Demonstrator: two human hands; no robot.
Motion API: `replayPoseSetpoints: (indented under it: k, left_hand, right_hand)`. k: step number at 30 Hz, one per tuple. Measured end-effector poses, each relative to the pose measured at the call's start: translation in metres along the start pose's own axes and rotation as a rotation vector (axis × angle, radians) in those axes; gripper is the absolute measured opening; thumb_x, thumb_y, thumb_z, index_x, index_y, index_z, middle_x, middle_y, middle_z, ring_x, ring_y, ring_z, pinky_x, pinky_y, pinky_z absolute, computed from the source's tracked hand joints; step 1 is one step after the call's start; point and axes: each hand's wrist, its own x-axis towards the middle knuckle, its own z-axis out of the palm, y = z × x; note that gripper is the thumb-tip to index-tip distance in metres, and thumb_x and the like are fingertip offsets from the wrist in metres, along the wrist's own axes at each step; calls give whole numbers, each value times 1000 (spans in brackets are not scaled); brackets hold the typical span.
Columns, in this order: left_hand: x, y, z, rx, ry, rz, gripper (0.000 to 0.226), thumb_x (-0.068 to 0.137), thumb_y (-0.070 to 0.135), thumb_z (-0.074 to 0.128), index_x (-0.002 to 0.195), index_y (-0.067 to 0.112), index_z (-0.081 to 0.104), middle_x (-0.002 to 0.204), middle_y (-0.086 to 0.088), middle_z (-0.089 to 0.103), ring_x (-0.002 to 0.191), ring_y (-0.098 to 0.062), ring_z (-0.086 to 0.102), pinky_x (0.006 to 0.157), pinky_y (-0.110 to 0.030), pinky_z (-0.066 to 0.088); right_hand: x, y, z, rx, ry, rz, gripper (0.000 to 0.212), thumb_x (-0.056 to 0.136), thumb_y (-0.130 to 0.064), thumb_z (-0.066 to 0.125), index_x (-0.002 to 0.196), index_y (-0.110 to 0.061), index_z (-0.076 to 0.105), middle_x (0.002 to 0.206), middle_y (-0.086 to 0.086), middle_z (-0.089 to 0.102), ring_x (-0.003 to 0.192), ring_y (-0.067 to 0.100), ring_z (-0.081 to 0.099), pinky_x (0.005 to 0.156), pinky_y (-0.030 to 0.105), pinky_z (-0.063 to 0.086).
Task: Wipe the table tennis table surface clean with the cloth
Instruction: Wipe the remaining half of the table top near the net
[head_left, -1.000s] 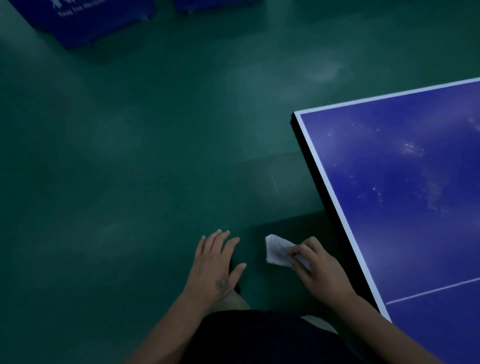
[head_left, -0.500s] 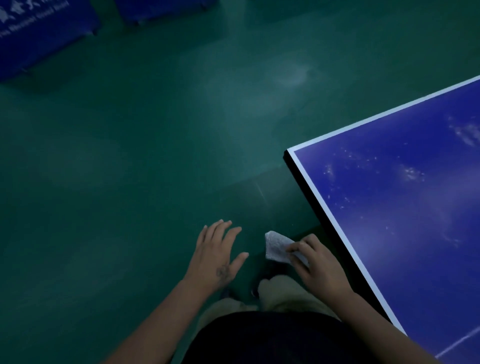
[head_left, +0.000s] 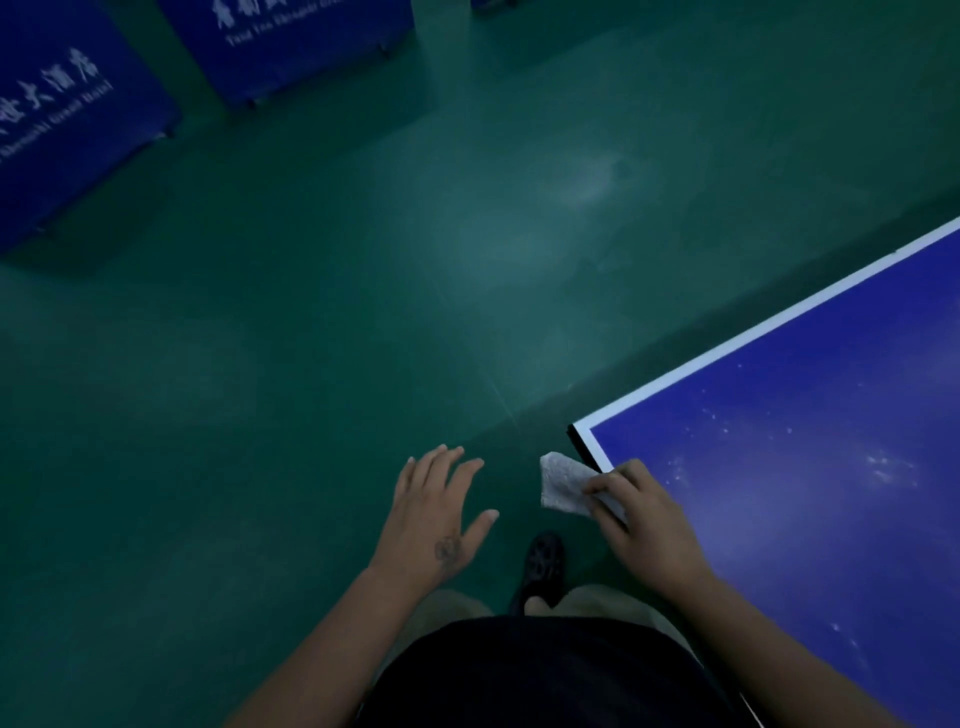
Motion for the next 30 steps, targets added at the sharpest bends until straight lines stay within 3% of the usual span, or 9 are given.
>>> replayPoseSetpoints:
  k: [2, 6, 11, 15, 22, 27, 30]
  left_hand:
    - [29, -5, -8, -6, 16, 2, 71, 98, 70, 38, 155, 28, 46, 161, 0, 43, 156, -23, 29, 131, -51, 19]
    - [78, -18, -23, 4, 14, 39, 69, 98, 69, 42, 153, 28, 49, 158, 0, 46, 155, -23, 32, 130, -54, 22]
    - [150, -57, -50, 1, -30, 96, 73, 97, 71, 36, 155, 29, 45, 163, 0, 41, 158, -23, 26, 131, -53, 16]
    - [222, -100, -74, 4, -82, 174, 77, 93, 73, 31, 156, 29, 44, 164, 0, 39, 159, -23, 23, 132, -53, 13]
    - [343, -158, -129, 53, -127, 387, 74, 95, 71, 38, 153, 26, 48, 160, -5, 45, 155, -28, 31, 129, -56, 22]
    - [409, -157, -147, 101, -197, 543, 74, 95, 71, 37, 153, 26, 47, 161, -5, 43, 155, -28, 29, 130, -56, 21]
    - [437, -140, -147, 110, -228, 607, 74, 96, 71, 38, 154, 27, 44, 162, -4, 41, 156, -27, 27, 130, -55, 19]
  right_hand:
    - [31, 7, -7, -13, 1, 0, 22, 94, -16, 80, 110, -27, 71, 102, -12, 50, 78, 15, 60, 60, 29, 47]
    - [83, 12, -16, -20, 44, 90, 23, 92, -13, 81, 108, -26, 73, 100, -10, 53, 78, 10, 56, 63, 12, 34]
    - [144, 8, -1, -17, 82, 142, 25, 91, -13, 82, 108, -29, 71, 100, -14, 47, 81, 10, 56, 64, 28, 42]
    - [199, -9, 16, -49, 103, 158, 27, 92, -15, 82, 109, -30, 68, 100, -13, 46, 80, 12, 56, 66, 27, 41]
    - [264, -62, 33, -39, 169, 337, 18, 96, -21, 78, 111, -27, 70, 100, -14, 46, 82, 7, 53, 66, 24, 43]
    - [297, -83, 31, -14, 270, 476, 16, 96, -26, 74, 112, -26, 71, 102, -17, 45, 82, 3, 53, 66, 12, 36]
    - [308, -78, 26, -10, 293, 539, 18, 96, -22, 76, 113, -26, 71, 102, -17, 45, 82, 3, 54, 66, 14, 38]
